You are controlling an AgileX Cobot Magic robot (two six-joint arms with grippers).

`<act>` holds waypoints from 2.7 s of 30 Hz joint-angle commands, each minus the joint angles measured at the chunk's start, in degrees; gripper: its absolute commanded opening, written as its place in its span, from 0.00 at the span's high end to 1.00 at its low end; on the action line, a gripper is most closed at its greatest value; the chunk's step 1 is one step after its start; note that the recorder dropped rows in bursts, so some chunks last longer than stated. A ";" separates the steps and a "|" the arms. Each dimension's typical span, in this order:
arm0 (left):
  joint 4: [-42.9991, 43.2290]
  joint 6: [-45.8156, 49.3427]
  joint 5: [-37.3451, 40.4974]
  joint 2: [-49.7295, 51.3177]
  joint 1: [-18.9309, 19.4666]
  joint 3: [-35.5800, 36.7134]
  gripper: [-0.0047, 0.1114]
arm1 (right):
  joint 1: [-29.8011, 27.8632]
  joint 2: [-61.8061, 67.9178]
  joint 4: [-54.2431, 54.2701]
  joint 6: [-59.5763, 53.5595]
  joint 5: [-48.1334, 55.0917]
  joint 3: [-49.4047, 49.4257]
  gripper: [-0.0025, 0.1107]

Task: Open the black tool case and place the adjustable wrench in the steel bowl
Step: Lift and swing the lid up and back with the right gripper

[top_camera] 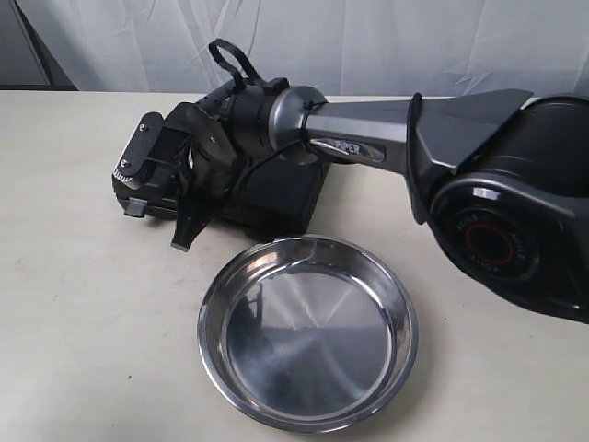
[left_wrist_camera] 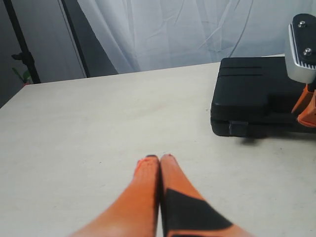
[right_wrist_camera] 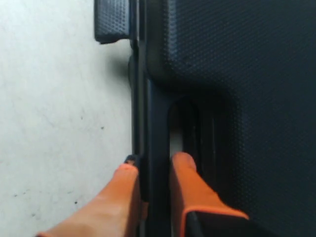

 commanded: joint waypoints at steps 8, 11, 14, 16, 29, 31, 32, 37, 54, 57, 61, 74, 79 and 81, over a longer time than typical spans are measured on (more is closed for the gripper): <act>0.00 -0.30 -0.60 -0.22 -0.51 -0.11 0.96 | -0.15 0.07 1.98 0.32 -0.59 -0.08 0.98; 0.00 -0.30 -0.60 -0.22 -0.51 -0.11 0.96 | -0.15 -1.46 1.39 0.32 -1.35 -0.08 0.98; 0.00 -0.30 -0.60 -0.22 -0.51 -0.11 0.96 | -0.15 -3.23 0.38 0.32 -2.53 -0.08 0.98; 0.00 -0.30 -0.60 -0.22 -0.51 -0.11 0.96 | -0.15 -4.20 -0.39 0.61 -3.03 -0.08 0.98; 0.00 -0.30 -0.60 -0.22 -0.51 -0.11 0.96 | -4.37 -7.90 -7.97 8.50 -3.60 -0.08 0.98; 0.00 -0.30 -0.60 -0.22 -0.51 -0.11 0.96 | -5.81 -8.70 -7.25 8.84 -3.60 -0.08 0.98; 0.00 -0.30 -0.60 -0.22 -0.51 -0.11 0.96 | -6.39 -9.05 -6.64 8.84 -3.64 -0.08 0.98; 0.00 -0.30 -0.60 -0.22 -0.51 -0.11 0.96 | -9.36 -10.65 -2.13 8.73 -3.74 -0.08 0.98; 0.00 -0.30 -0.60 -0.22 -0.51 -0.11 0.96 | -14.39 -13.17 14.88 8.73 -6.24 -0.08 0.98; 0.00 -0.30 -0.60 -0.22 -0.51 -0.11 0.96 | -15.60 -13.40 16.92 8.73 -6.77 -0.08 0.98; 0.00 -0.30 -0.60 -0.22 -0.51 -0.11 0.96 | -17.33 -13.82 17.89 8.73 -6.98 -0.08 0.98; 0.00 -0.30 -0.60 -0.22 -0.51 -0.11 0.96 | -24.82 -14.67 18.05 8.61 -3.57 -0.08 0.98; 0.00 -0.30 -0.60 -0.22 -0.51 -0.11 0.96 | -27.43 -14.67 13.60 8.61 -1.29 -0.08 0.98; 0.00 -0.30 -0.60 -0.22 -0.51 -0.11 0.96 | -28.08 -14.67 10.94 8.61 -0.87 -0.08 0.98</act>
